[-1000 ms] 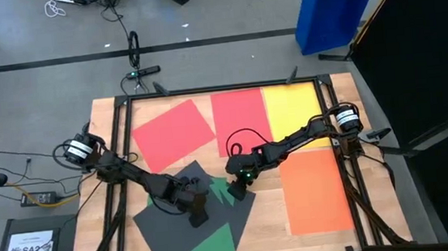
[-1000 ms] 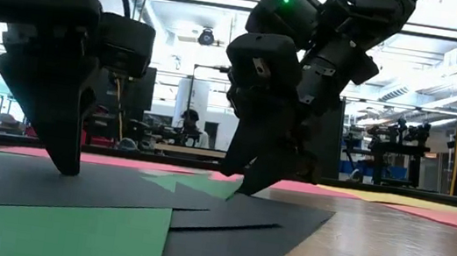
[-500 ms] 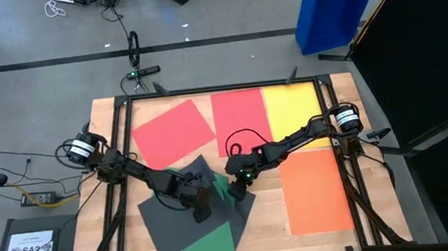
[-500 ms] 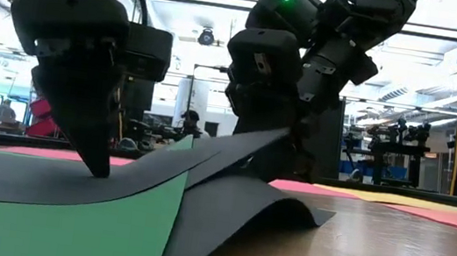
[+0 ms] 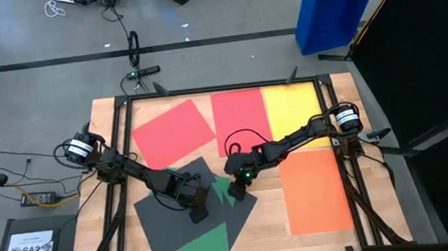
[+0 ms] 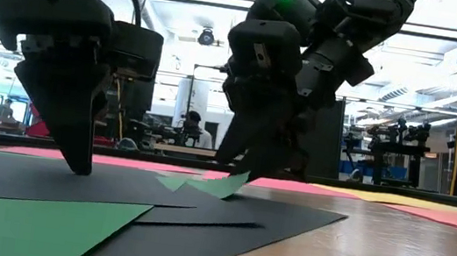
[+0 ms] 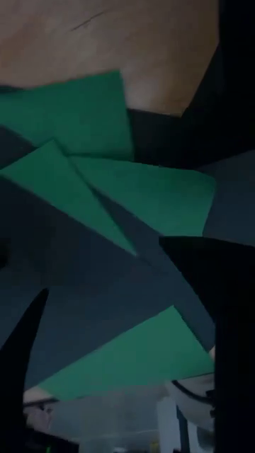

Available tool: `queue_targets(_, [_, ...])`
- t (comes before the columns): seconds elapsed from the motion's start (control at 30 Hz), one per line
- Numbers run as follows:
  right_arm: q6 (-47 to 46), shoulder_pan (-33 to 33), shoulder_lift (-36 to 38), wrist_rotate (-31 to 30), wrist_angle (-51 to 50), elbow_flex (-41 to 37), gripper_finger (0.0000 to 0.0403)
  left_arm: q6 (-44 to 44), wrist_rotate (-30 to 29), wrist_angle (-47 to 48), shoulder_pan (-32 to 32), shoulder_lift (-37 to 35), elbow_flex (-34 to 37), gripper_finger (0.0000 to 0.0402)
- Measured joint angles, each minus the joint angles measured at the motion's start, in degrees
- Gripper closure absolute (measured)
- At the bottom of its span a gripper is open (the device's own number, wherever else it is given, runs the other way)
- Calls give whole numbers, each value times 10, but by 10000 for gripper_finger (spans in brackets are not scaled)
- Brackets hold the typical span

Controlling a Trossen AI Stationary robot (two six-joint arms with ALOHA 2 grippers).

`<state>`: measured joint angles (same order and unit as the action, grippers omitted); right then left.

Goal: Organize paper
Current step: Move the green colored paper to the bottom center of the table

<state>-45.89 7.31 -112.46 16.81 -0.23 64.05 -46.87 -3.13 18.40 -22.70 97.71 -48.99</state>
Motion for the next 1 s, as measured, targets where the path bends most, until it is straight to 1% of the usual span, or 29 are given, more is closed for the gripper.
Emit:
queue_targets(0.1, [0, 0, 0, 13, 24, 0, 263, 0, 0, -3, 4, 0, 1, 245])
queue_targets(0.23, [-2, 0, 0, 14, 33, 0, 266, 0, -2, -13, 6, 1, 0, 245])
queue_targets(0.4, [-4, 0, 0, 14, 24, 0, 266, 1, -5, -17, 6, 1, 1, 245])
queue_targets(0.73, [12, 0, 0, 9, -5, 0, 283, 3, -11, -27, 6, 2, 1, 245])
queue_targets(0.87, [32, 0, 0, 8, -9, 0, 295, 8, -13, -37, 6, 1, 1, 245])
queue_targets(1.0, [52, 0, 0, 7, -9, 0, 318, 13, -17, -49, 7, 2, 1, 245])
